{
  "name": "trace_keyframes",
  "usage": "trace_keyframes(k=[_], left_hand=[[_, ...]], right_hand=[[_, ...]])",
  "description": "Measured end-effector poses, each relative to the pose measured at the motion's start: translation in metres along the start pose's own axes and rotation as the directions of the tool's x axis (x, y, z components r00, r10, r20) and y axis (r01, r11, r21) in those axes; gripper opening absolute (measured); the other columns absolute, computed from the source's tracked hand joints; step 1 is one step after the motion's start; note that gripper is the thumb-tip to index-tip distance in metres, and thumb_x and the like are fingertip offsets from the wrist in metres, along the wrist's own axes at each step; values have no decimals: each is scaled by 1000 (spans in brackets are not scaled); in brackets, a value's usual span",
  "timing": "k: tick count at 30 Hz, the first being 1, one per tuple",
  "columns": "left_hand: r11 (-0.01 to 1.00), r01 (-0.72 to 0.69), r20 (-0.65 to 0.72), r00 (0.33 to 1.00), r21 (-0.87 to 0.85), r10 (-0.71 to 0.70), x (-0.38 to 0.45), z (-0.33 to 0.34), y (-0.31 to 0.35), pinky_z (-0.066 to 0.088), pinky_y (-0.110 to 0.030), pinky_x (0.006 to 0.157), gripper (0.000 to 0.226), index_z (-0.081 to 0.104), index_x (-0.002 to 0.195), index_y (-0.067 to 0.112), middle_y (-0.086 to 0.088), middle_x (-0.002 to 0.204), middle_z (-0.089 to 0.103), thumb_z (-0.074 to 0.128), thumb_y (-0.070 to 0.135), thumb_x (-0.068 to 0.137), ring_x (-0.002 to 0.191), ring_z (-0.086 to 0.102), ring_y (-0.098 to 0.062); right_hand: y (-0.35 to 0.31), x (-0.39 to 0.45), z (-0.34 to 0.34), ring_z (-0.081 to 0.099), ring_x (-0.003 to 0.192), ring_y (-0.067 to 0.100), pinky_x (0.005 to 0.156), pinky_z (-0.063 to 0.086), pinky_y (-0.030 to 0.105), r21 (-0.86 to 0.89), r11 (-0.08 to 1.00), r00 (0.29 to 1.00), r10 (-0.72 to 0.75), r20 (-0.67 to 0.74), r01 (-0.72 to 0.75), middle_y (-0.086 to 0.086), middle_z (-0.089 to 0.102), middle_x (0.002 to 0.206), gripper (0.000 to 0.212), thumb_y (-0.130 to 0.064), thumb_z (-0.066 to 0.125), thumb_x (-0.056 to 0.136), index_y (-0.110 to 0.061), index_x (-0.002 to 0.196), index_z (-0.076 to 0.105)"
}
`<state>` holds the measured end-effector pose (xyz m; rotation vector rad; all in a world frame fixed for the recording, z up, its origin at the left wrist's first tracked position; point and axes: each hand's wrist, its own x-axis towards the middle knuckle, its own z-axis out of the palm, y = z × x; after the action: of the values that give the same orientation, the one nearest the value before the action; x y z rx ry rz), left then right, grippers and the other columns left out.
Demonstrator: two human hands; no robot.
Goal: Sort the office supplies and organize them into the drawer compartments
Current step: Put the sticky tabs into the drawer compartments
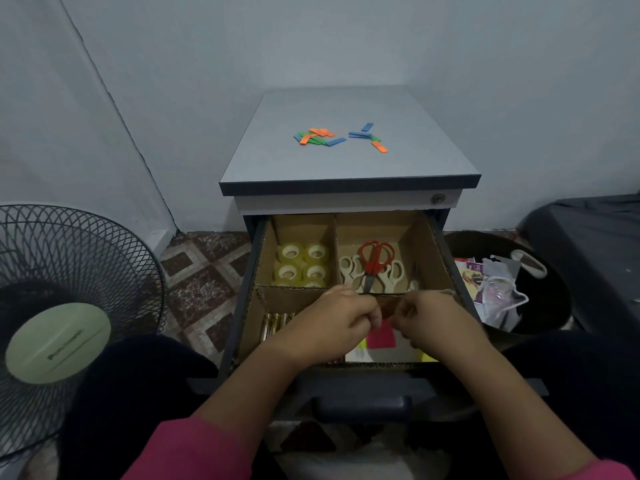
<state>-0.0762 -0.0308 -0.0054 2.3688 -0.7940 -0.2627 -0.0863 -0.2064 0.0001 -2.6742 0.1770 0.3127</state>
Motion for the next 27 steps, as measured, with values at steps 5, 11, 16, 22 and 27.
trace_keyframes(k=[5,11,16,22,27], left_hand=[[991,54,-107,992,-124,-67,-3,-11,5,47,-29,90,27,66,100,26,7,104,57,45,11,92,99,53,-1],[988,82,-253,961,-131,-113,6,-36,7,49,-32,90,22,65,96,31,10,105,56,48,17,93,99,53,0],[994,75,-352,931,-82,-100,24,-73,16,48,-26,85,26,63,98,34,9,104,53,49,13,92,92,55,-3],[997,83,-423,903,-1,-75,55,-123,25,38,-15,81,27,66,108,23,7,109,59,49,8,91,101,52,-5],[989,149,-453,882,12,-127,84,-152,18,36,-20,88,29,63,112,25,6,123,58,48,9,92,115,49,-8]], right_hand=[[-9,-6,-10,62,75,12,71,55,38,134,988,993,-69,-95,81,-6,64,80,8,-37,61,87,-34,80,59],[-30,4,-37,57,72,5,61,48,27,171,970,964,-130,-233,172,-14,59,75,12,-36,60,87,-34,76,59],[-57,18,-70,59,76,6,69,53,33,175,949,932,-200,-303,260,-13,63,82,6,-36,59,88,-33,86,64],[-86,43,-111,59,86,8,75,54,36,123,946,902,-241,-359,301,-13,63,88,8,-37,60,88,-31,89,65],[-100,71,-131,58,86,10,67,51,28,49,958,895,-245,-372,283,-8,63,93,9,-33,59,90,-27,95,65]])
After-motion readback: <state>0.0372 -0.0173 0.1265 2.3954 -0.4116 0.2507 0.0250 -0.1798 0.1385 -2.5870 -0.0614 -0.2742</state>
